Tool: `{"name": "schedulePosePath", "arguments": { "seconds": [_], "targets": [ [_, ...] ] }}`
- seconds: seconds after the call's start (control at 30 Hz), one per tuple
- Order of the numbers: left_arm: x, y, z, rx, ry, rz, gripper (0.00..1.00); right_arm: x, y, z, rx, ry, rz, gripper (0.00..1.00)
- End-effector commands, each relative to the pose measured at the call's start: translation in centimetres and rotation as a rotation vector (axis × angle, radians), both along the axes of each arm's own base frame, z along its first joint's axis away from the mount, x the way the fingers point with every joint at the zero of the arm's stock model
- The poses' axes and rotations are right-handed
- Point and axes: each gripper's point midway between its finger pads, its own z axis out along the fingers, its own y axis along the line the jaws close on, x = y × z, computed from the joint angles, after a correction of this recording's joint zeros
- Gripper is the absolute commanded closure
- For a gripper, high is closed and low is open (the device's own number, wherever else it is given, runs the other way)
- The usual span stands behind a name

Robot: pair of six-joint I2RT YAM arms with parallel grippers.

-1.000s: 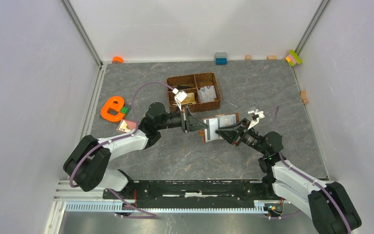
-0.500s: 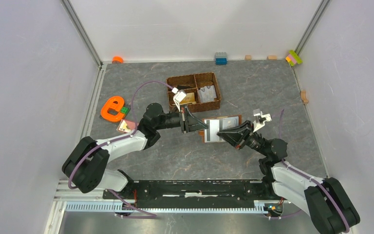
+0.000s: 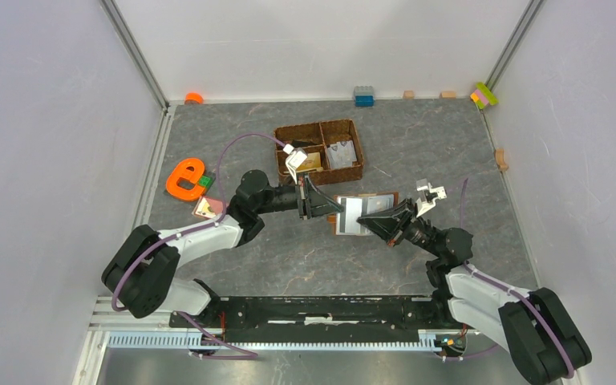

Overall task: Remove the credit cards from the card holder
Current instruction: Remove the credit card from the card holder.

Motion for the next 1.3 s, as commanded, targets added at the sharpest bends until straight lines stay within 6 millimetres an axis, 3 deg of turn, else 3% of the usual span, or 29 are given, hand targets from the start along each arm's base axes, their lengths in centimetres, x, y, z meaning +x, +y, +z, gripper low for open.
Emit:
{"name": "schedulePosePath", "arguments": {
  "seconds": [0.0, 0.23, 0.77, 0.8, 0.93, 1.07, 1.27],
  "targets": [
    [-0.8, -0.8, 0.8, -0.015, -0.050, -0.008, 0.87, -0.8, 0.4, 1.4, -0.005, -0.085, 0.033, 1.00],
    [-0.4, 0.0, 1.2, -0.037, -0.061, 0.023, 0.98, 0.8, -0.6, 0.7, -0.034, -0.067, -0.071, 1.00],
    [0.5, 1.0, 1.5, -0.100, -0.015, 0.034, 0.98, 1.3, -1.9, 0.6, -0.006, -0.046, -0.118, 1.00],
    [0.5, 1.0, 1.5, -0.102, -0.017, 0.033, 0.98, 1.2, -1.8, 0.7, -0.008, -0.053, -0.108, 0.99],
    [0.0, 0.9, 1.9, -0.123, -0.016, 0.007, 0.98, 0.7, -1.5, 0.8, 0.003, -0.046, -0.061, 0.77],
    [-0.3, 0.6, 2.0, -0.139, -0.007, -0.023, 0.98, 0.4, -1.3, 0.8, 0.011, -0.042, -0.039, 0.65],
    [-0.8, -0.2, 1.5, -0.093, -0.029, -0.022, 0.98, -0.1, -1.2, 1.2, 0.027, -0.047, -0.011, 0.59]
  ]
}}
